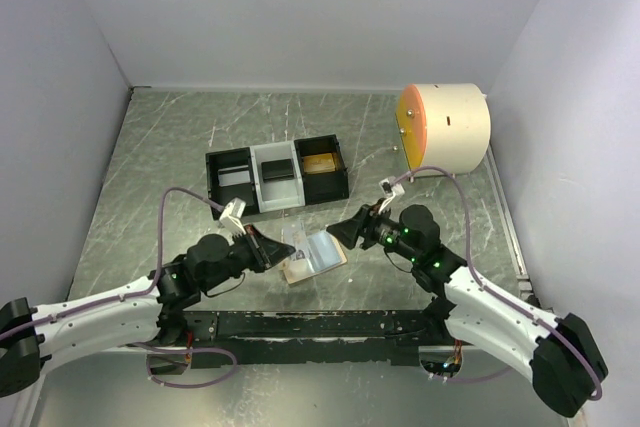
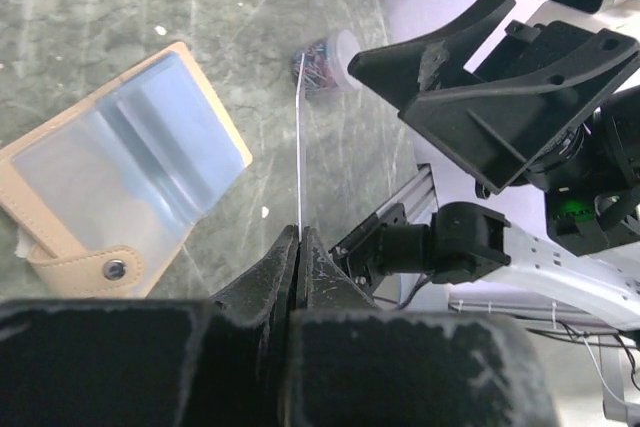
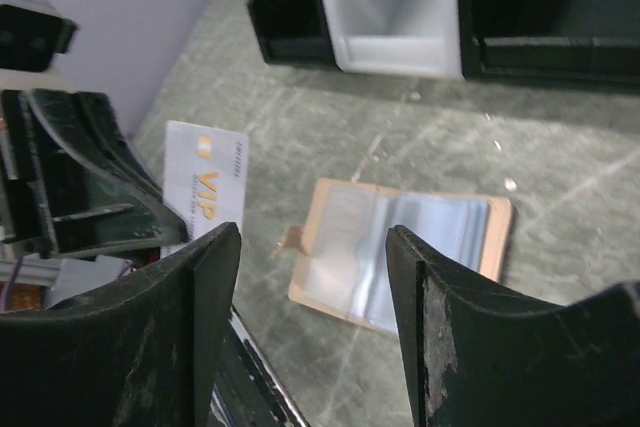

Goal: Take the credit cards out of the card holder

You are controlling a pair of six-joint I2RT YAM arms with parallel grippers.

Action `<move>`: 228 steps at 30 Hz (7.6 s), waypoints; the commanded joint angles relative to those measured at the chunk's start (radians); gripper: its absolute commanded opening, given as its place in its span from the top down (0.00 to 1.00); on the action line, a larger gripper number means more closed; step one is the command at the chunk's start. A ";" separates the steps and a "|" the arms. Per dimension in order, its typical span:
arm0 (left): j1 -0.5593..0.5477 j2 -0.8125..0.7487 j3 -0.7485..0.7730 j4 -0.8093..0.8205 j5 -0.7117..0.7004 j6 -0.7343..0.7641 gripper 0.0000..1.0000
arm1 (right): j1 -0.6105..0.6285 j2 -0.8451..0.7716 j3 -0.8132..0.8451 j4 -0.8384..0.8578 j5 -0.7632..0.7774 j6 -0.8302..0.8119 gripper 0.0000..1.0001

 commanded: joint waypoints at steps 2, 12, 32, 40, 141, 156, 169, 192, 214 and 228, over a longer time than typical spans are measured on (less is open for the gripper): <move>-0.006 -0.015 0.057 0.032 0.085 0.074 0.93 | -0.008 -0.072 0.017 0.055 -0.060 -0.023 0.34; -0.006 0.017 -0.004 0.237 0.152 0.074 0.93 | -0.040 0.148 -0.033 0.473 -0.461 0.197 0.36; -0.008 0.038 0.021 0.335 0.249 0.115 0.93 | -0.042 0.331 -0.007 0.817 -0.660 0.368 0.64; -0.008 0.018 0.015 0.338 0.257 0.120 0.93 | -0.043 0.352 0.018 0.845 -0.696 0.398 0.79; 1.006 0.008 0.568 -0.943 -0.177 0.616 0.00 | 0.318 1.421 1.592 -0.483 0.856 -0.493 1.00; 1.005 0.015 0.561 -0.937 -0.161 0.617 0.00 | 0.249 1.337 1.446 -0.411 0.744 -0.553 1.00; 1.005 0.024 0.560 -0.928 -0.143 0.626 0.00 | 0.240 1.327 1.360 -0.248 0.417 -0.935 1.00; 1.006 0.047 0.560 -0.918 -0.124 0.638 0.00 | 0.244 1.433 1.351 -0.186 0.459 -1.382 0.96; 1.006 0.077 0.565 -0.912 -0.110 0.649 0.00 | 0.241 1.485 1.456 -0.356 0.391 -1.295 0.68; 1.006 0.090 0.564 -0.905 -0.096 0.658 0.00 | 0.223 1.481 1.476 -0.434 0.327 -1.249 0.62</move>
